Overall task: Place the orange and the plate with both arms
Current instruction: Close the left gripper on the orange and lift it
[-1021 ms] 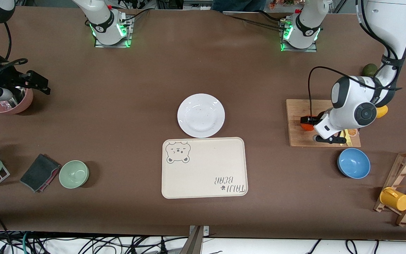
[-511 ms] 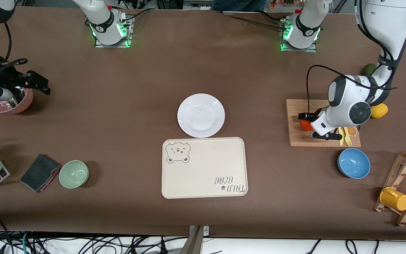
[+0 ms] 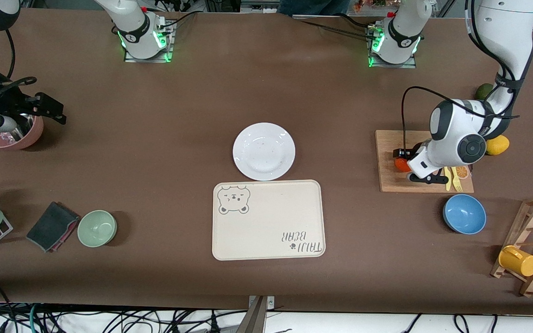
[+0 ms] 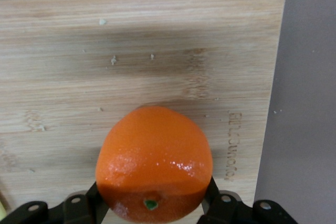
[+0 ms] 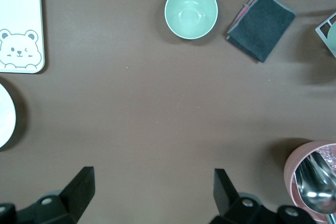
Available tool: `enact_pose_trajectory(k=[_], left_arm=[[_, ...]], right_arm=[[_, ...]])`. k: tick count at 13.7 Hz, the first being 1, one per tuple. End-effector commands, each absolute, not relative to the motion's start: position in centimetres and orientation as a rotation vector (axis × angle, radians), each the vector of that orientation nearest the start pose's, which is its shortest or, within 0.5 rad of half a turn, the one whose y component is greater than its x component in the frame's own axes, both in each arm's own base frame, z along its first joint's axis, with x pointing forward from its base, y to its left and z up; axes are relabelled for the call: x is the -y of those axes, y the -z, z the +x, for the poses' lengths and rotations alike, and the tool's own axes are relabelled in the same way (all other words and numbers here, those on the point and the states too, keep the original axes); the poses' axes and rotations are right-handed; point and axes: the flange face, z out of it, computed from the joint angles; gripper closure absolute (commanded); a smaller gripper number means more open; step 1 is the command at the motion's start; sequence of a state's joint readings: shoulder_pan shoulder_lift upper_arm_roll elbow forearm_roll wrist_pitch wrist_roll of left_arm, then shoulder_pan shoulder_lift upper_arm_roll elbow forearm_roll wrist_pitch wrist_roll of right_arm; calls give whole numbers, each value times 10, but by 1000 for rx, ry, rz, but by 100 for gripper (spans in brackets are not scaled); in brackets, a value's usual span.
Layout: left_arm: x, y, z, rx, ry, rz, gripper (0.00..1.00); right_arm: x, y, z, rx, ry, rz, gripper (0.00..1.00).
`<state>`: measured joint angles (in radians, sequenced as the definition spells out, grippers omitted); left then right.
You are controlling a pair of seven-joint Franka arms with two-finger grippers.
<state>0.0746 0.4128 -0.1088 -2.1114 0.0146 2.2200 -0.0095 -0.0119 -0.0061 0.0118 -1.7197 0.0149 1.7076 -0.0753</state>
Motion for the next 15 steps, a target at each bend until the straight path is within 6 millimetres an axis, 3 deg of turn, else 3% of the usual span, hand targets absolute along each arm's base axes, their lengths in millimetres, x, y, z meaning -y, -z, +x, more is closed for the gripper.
enact_pose_trajectory(k=[1, 3, 7, 9, 15], left_arm=[[42, -201, 551, -30, -422, -3121, 89], [57, -207, 555, -19, -407, -3123, 93], [133, -238, 559, 53, -469, -3115, 95], [188, -256, 554, 124, -456, -3129, 95], [403, -270, 488, 464, -474, -3111, 95]], right_arm=[[-2, -572, 561, 114, -10, -3113, 0], [-2, -572, 561, 114, -10, -3113, 0], [-2, -571, 560, 114, -15, -3113, 0], [-4, -571, 561, 116, -13, -3113, 0], [-6, -568, 561, 121, -27, -3113, 0]])
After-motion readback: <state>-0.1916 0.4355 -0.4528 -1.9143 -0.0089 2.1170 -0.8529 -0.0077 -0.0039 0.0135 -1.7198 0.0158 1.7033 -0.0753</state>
